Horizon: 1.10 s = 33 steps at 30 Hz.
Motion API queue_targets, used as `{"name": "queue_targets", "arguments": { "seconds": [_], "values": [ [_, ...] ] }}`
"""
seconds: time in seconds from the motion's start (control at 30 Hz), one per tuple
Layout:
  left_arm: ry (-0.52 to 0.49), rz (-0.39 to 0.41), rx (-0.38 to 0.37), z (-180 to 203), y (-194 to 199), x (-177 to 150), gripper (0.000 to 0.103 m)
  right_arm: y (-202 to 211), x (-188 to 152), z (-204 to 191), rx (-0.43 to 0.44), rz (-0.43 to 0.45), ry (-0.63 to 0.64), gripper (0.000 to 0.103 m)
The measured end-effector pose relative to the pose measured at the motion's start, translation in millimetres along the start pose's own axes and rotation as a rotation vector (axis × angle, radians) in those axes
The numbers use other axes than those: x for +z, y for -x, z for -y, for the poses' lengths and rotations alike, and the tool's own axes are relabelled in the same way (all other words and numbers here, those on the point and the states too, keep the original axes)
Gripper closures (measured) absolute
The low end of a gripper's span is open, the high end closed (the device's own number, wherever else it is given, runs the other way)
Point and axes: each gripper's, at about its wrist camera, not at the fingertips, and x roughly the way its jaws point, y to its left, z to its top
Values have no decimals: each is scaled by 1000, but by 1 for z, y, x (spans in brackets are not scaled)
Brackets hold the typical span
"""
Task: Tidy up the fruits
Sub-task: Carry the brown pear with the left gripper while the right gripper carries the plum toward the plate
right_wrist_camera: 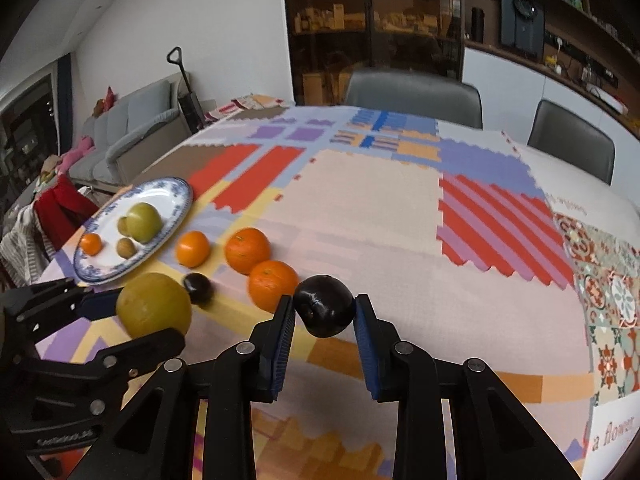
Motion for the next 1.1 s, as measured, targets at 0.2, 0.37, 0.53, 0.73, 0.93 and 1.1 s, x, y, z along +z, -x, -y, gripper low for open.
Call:
{"name": "queue_targets", "arguments": {
  "seconds": [0.2,0.37,0.53,0.73,0.93,1.1],
  "values": [
    [-6,45,36,-11,20,2,55,20,3,-16,19,43,5,72],
    [-3,71,56,-22,34,1,55,29,5,-33,33,67,17,72],
    [16,90,67,-36,45,-1,55,33,8,-50,62,75,13,72],
    [40,114,91,-61,59,-6,55,35,15,-70,81,86,14,72],
    [58,141,132,-88,75,-9,55,36,25,-98,97,95,40,72],
    [78,151,166,-112,84,-11,55,31,35,-121,115,100,57,72]
  ]
}}
